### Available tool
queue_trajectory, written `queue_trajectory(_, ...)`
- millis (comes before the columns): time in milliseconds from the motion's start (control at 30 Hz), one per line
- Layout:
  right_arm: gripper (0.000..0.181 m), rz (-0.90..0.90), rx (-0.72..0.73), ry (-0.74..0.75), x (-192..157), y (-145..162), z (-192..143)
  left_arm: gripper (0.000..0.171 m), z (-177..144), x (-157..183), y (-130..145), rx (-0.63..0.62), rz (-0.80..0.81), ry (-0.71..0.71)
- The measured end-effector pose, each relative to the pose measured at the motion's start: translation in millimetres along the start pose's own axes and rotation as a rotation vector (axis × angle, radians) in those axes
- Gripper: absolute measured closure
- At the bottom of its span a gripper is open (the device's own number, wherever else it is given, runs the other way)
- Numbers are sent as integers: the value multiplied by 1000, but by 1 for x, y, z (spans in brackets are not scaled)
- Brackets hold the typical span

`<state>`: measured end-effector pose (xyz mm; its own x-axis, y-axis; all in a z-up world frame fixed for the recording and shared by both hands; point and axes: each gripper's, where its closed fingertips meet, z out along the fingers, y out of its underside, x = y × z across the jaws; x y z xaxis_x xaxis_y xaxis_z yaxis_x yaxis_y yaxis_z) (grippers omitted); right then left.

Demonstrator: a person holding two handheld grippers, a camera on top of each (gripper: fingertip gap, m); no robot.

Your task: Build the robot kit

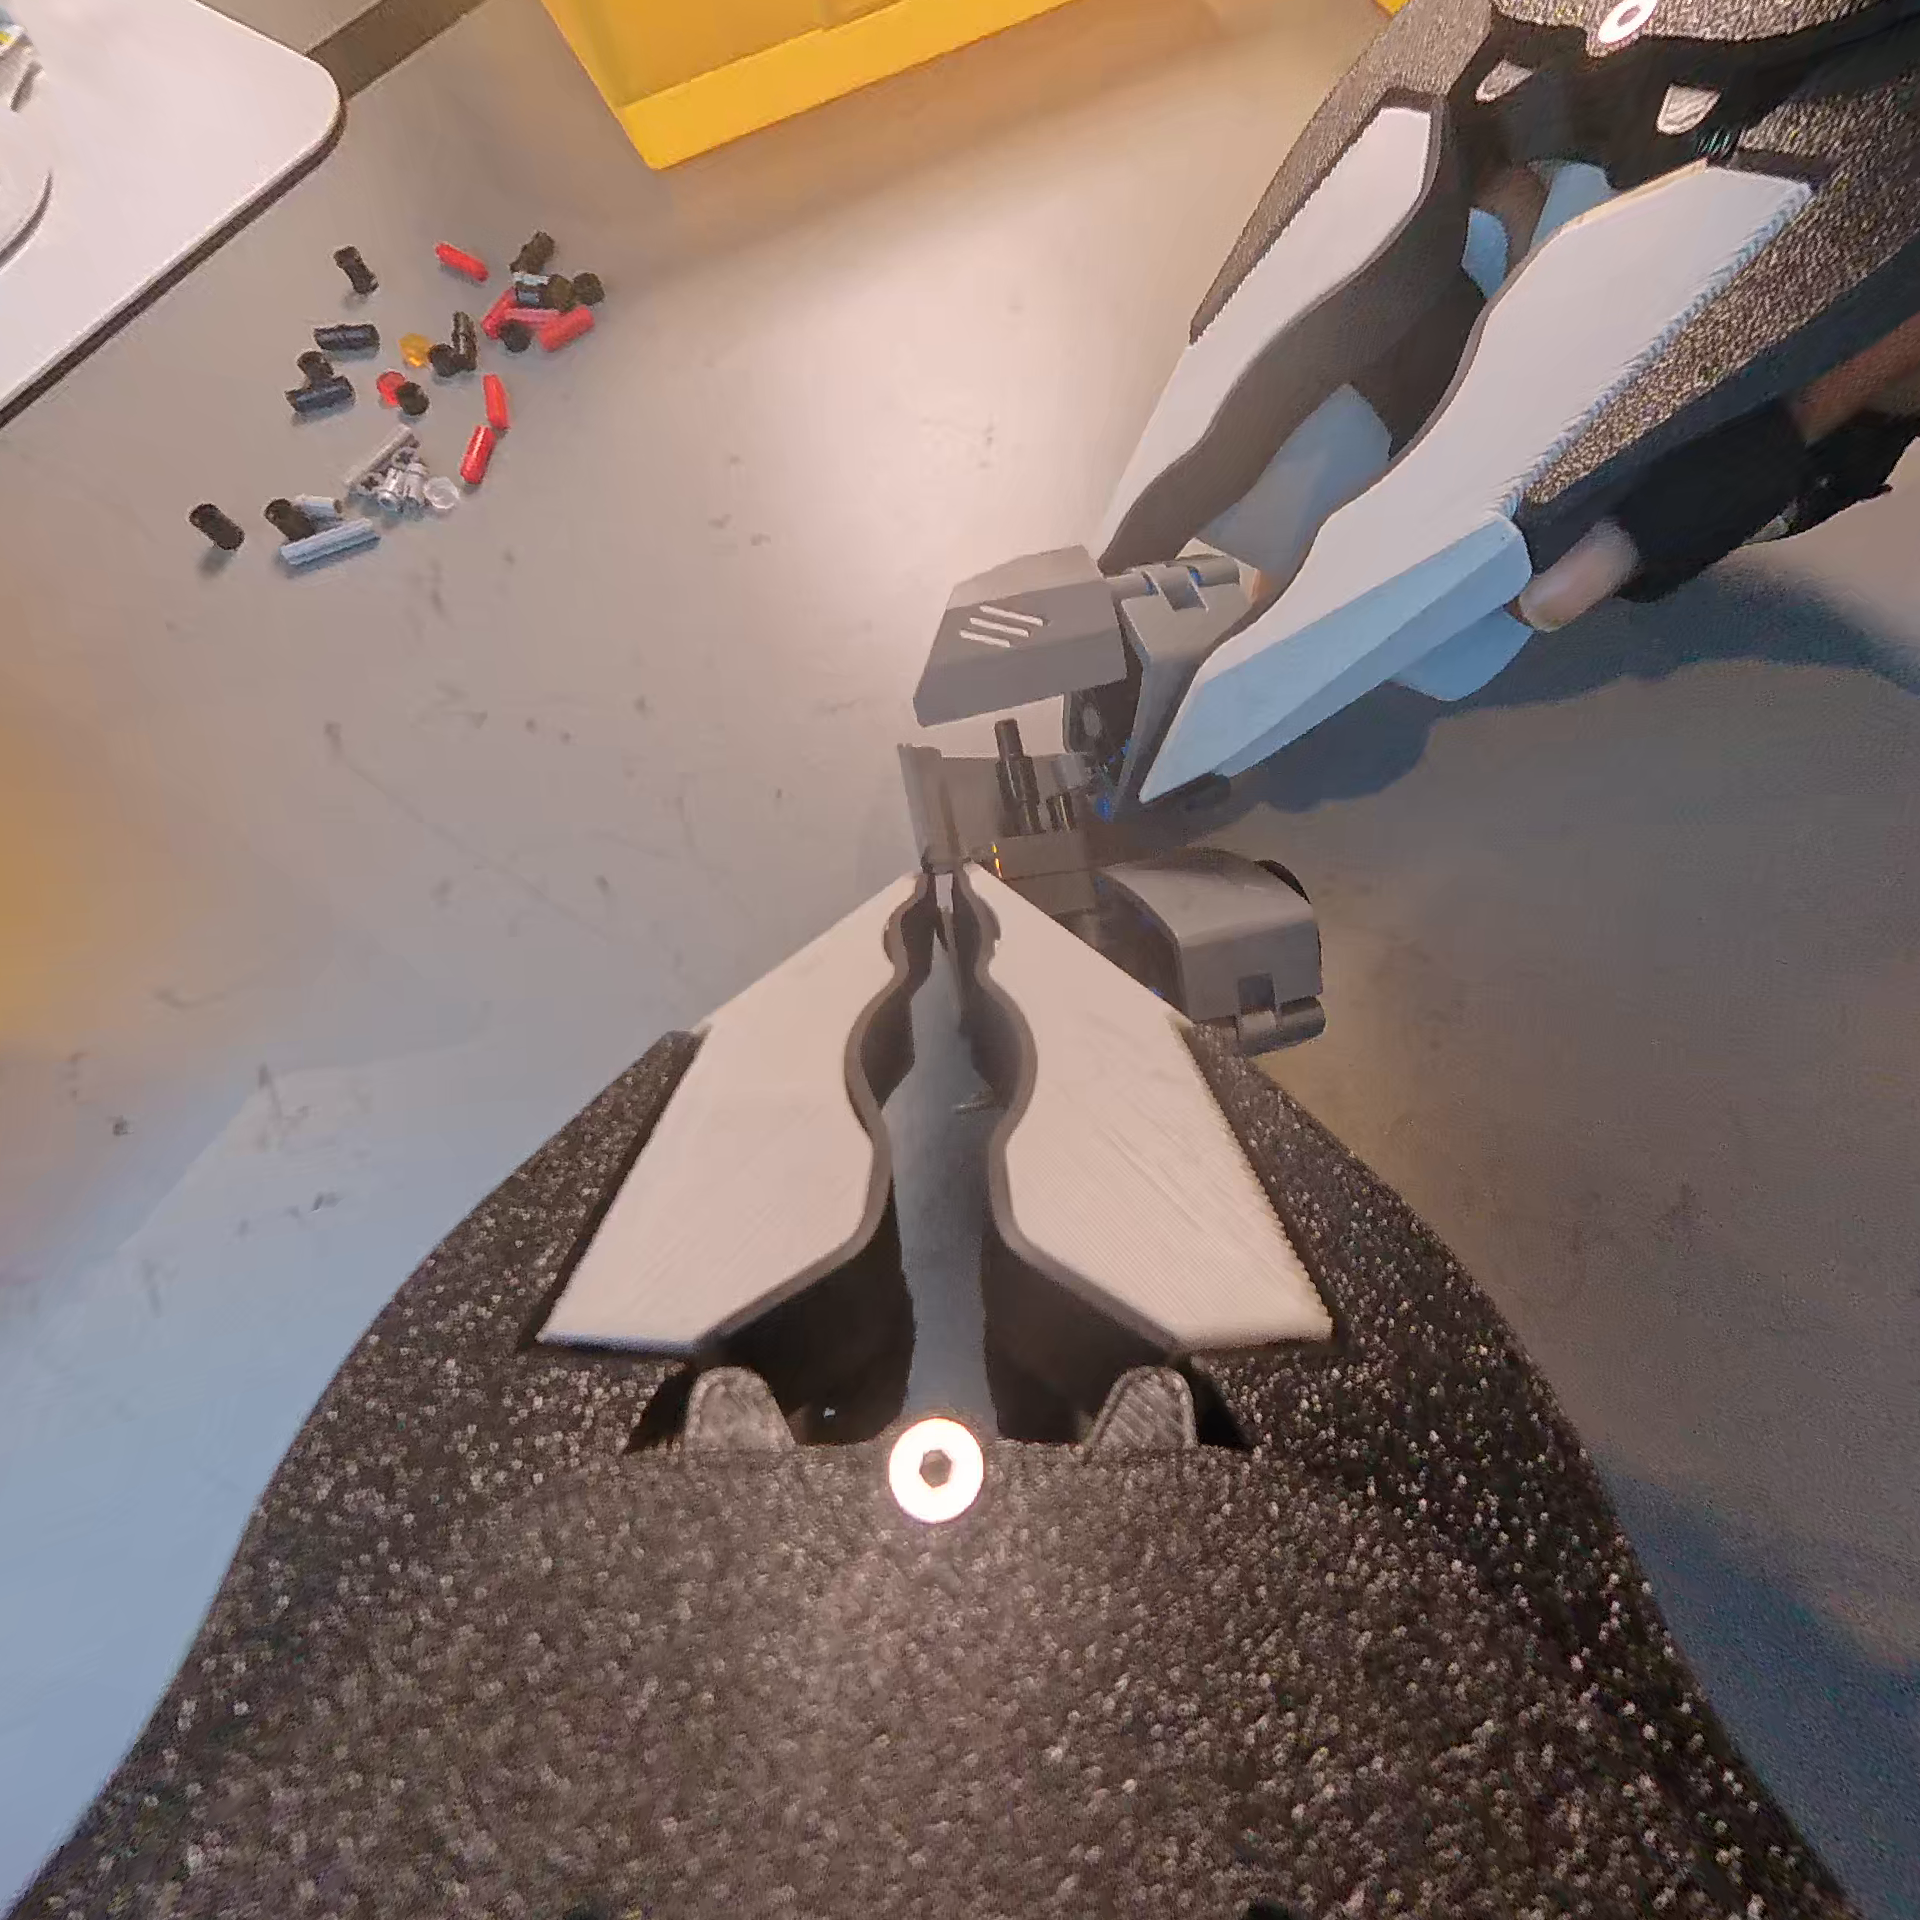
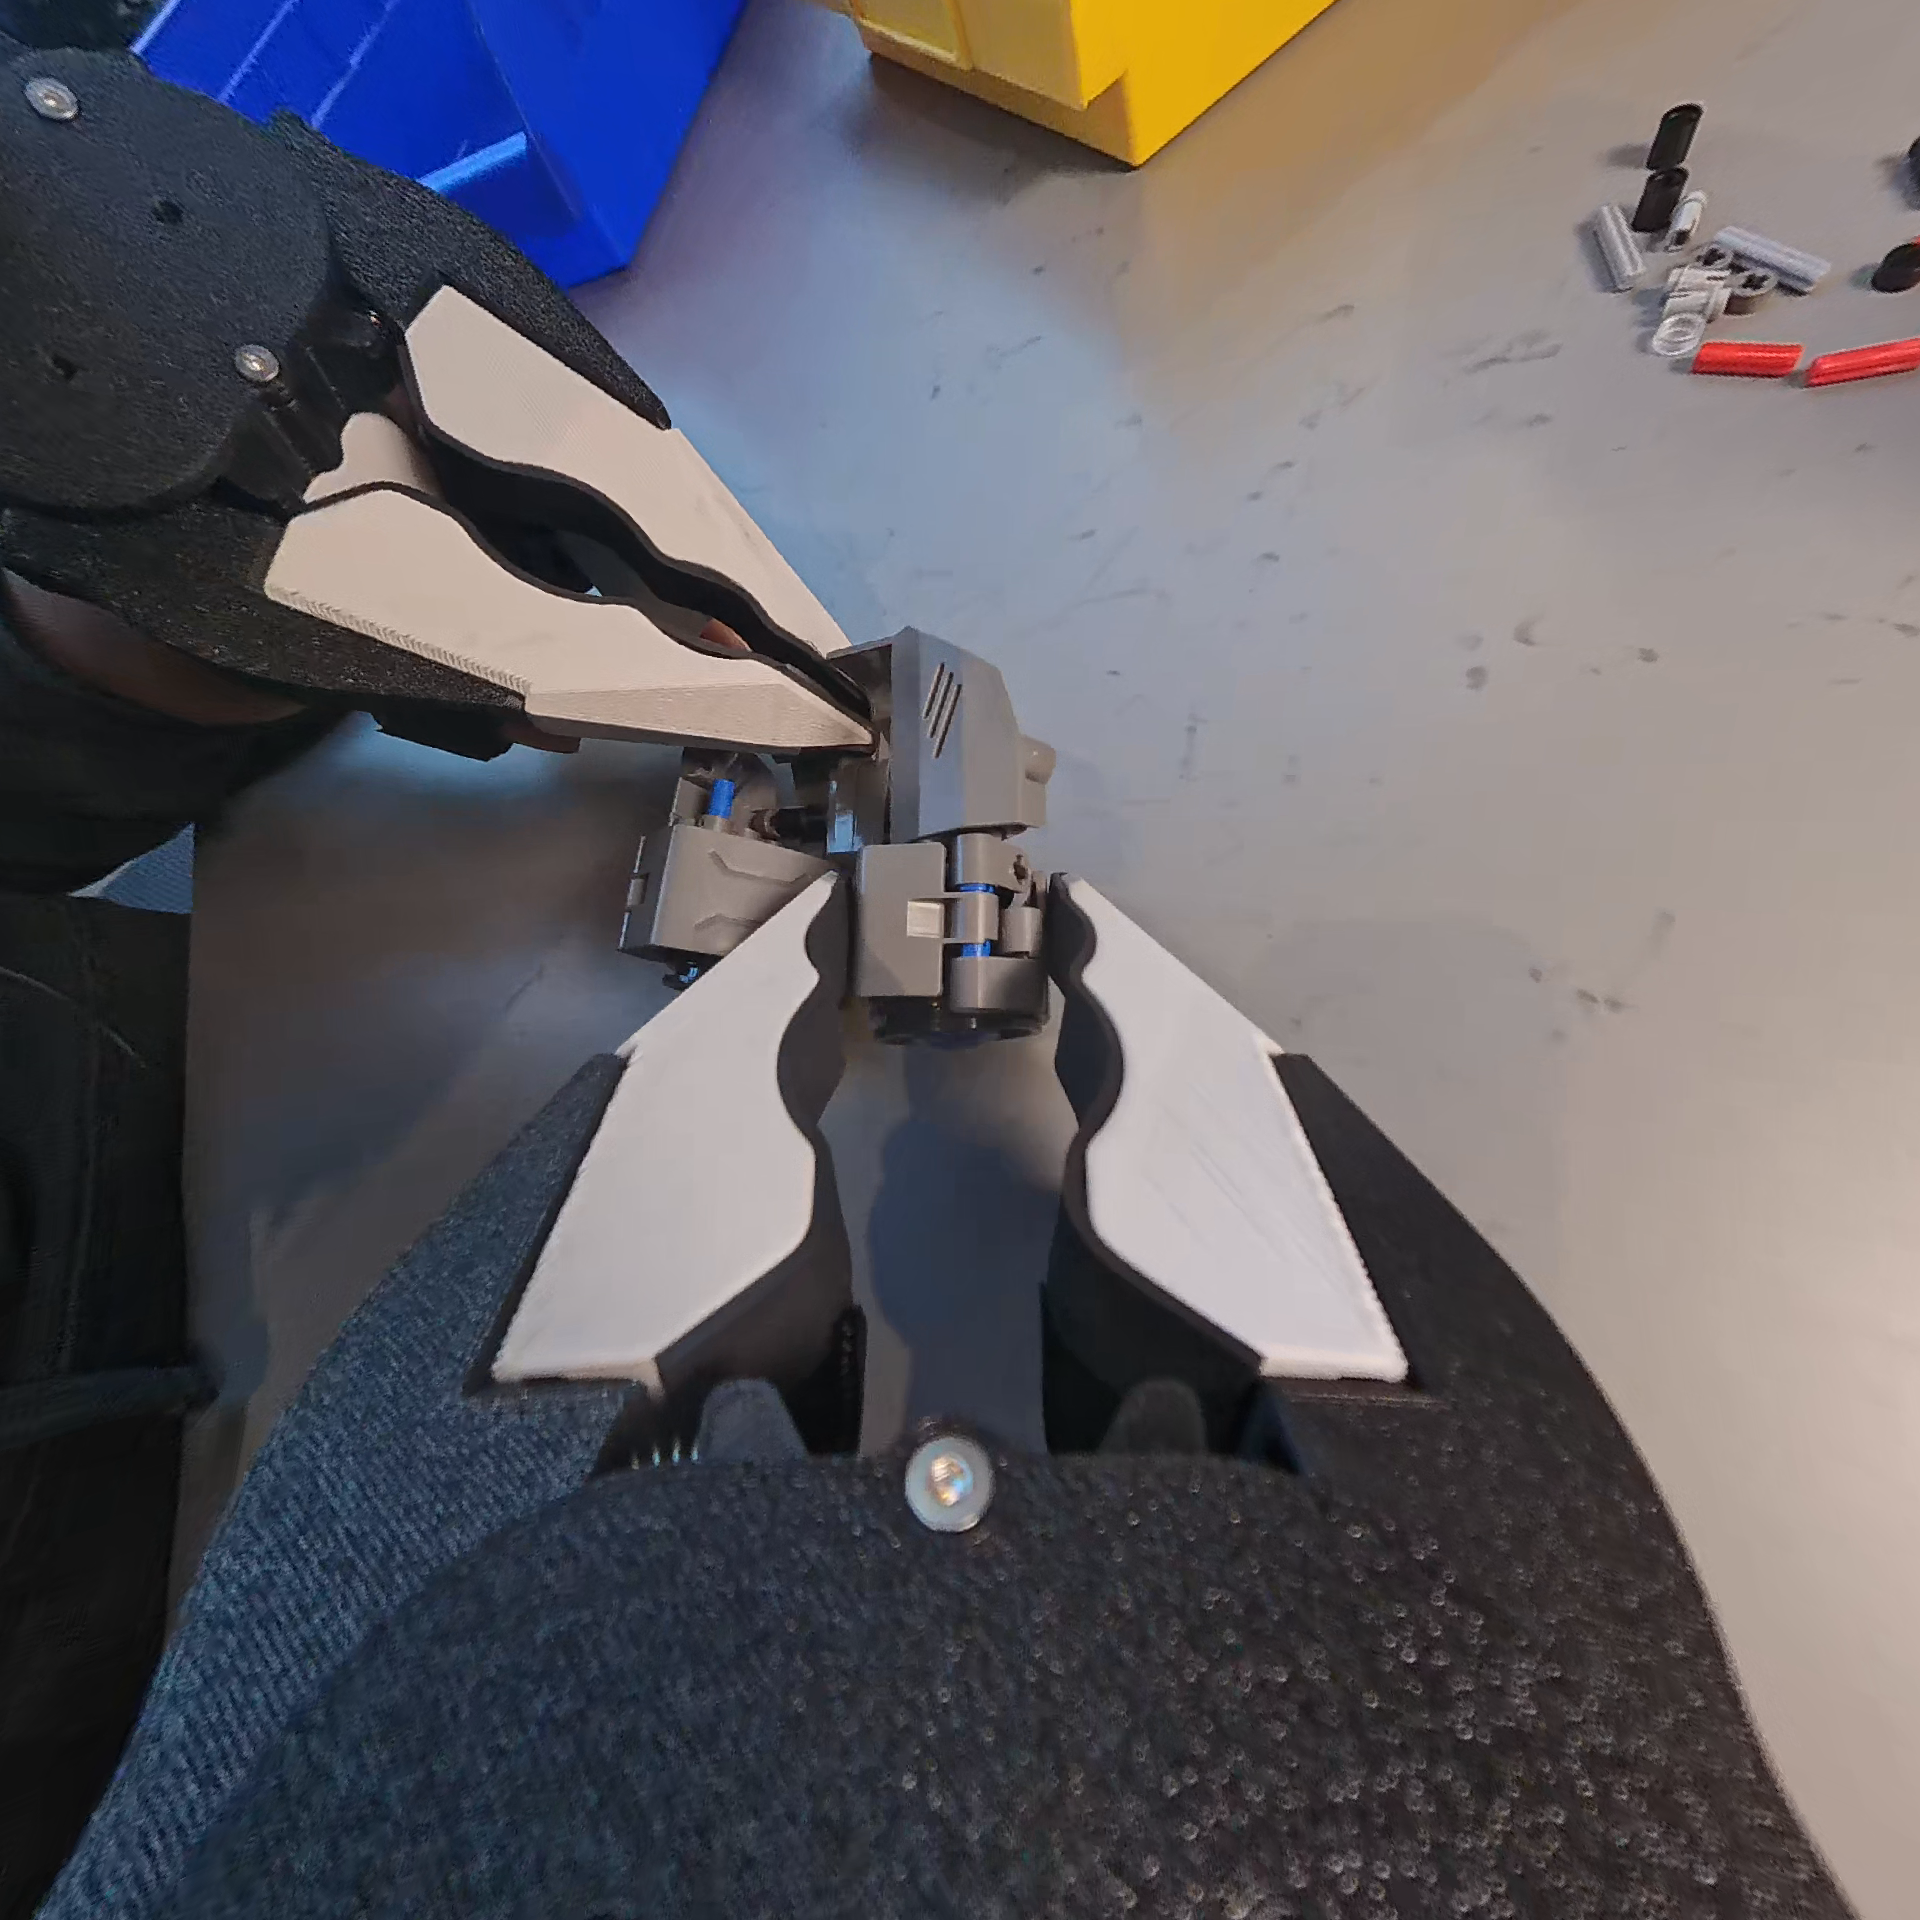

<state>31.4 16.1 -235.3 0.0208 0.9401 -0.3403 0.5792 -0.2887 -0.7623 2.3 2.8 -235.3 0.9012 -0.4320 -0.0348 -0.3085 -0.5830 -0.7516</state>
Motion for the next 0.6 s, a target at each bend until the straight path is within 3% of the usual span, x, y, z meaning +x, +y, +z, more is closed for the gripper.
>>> queue_trajectory(600, 146, -71, 63, -50, -8, -8, -3, 170, -2, 1, -4, 23, -8, -4)
